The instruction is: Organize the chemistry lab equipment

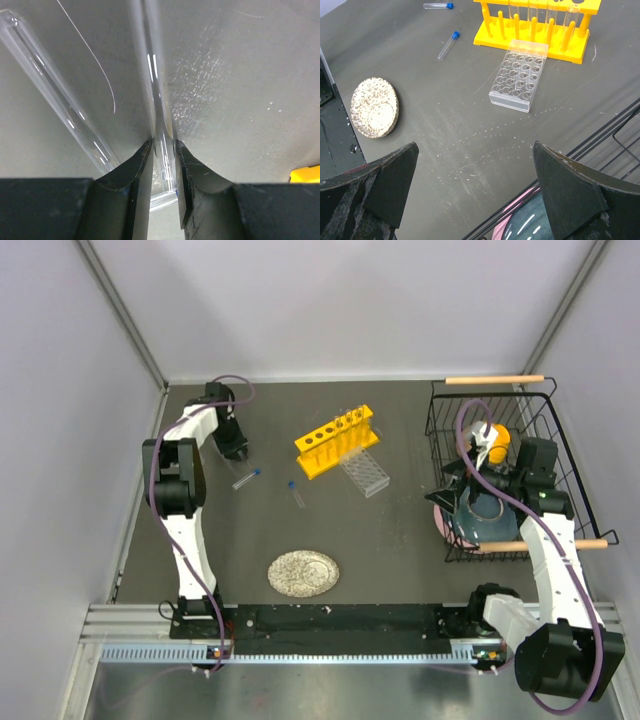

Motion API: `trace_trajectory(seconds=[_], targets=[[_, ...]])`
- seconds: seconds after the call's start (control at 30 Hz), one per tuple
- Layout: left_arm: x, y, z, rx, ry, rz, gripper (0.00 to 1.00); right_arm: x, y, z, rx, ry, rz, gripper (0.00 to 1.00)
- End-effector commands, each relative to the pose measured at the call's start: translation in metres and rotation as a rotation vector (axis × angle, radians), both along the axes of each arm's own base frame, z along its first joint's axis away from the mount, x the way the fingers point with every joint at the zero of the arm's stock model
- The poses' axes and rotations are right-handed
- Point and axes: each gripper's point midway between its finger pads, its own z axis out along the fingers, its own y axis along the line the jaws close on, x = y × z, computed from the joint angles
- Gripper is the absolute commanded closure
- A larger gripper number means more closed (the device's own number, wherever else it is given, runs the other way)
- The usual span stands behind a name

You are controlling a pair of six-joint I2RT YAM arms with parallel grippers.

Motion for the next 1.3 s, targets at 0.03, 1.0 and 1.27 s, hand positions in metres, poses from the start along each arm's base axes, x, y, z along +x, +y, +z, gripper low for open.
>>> trace_trajectory(seconds=[0.03,1.0,1.27], targets=[[0.007,-0.005,0.001,-0.014,-0.003,-0.016,0.75,0.003,-0.002,0.009,-0.015,-0.078,0.006,0.01],[0.026,-0.039,0.104,-0.170,-0.350,-0.156,0.94,0.003,-0.003,0.007,-0.020,-0.081,0.005,0.01],[-0.012,-0.064,0.150,-0.303,-0.487,-0.215,0.94,-0.001,0.001,0.006,-0.003,-0.076,0.029,0.01]])
